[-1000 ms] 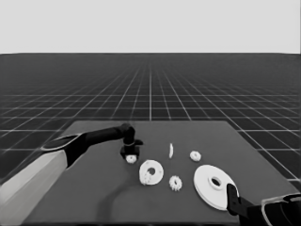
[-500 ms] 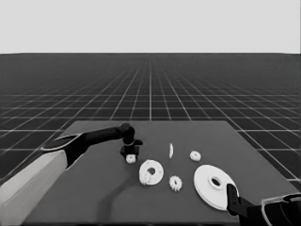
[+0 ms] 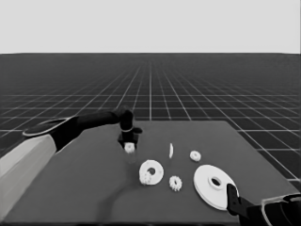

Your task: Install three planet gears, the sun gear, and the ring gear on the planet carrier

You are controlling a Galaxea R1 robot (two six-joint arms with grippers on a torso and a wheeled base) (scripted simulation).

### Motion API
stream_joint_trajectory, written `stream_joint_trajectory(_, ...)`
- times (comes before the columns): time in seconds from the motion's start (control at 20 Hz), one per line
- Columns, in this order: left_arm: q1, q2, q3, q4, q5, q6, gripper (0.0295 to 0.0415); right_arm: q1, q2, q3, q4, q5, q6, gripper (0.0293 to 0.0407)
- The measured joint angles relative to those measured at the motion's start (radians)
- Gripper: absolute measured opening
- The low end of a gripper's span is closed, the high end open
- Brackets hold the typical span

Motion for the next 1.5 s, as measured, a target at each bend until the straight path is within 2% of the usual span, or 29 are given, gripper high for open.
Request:
stream_joint_trajectory(0.2,0.007,0.187,-0.027,0.017,0.019,-0.157,0.0312,0.0,0.0,0.0,0.0,0.0,0.0,0.0385)
stream_joint_trajectory(0.5,0.007,0.216,-0.048,0.018,0.02,-0.168,0.0312,0.0,0.0,0.0,0.0,0.0,0.0,0.0385)
stream_joint_trajectory(0.55,0.061,0.228,-0.084,0.073,-0.005,-0.147,0.0312,0.0,0.0,0.0,0.0,0.0,0.0,0.0385)
stream_joint_trajectory(0.65,0.124,0.245,-0.137,0.12,-0.035,-0.118,0.0312,0.0,0.0,0.0,0.0,0.0,0.0,0.0385)
stream_joint_trajectory(1.0,0.15,0.257,-0.172,0.142,-0.053,-0.1,0.0312,0.0,0.0,0.0,0.0,0.0,0.0,0.0385)
stream_joint_trajectory(1.1,0.15,0.257,-0.173,0.143,-0.054,-0.1,0.0371,0.0,0.0,0.0,0.0,0.0,0.0,0.0385)
stream_joint_trajectory(1.15,0.15,0.257,-0.173,0.143,-0.054,-0.1,0.0381,0.0,0.0,0.0,0.0,0.0,0.0,0.0385)
stream_joint_trajectory(1.25,0.15,0.257,-0.173,0.143,-0.054,-0.1,0.0384,0.0,0.0,0.0,0.0,0.0,0.0,0.0385)
stream_joint_trajectory(1.5,0.15,0.257,-0.173,0.143,-0.054,-0.1,0.0385,0.0,0.0,0.0,0.0,0.0,0.0,0.0385)
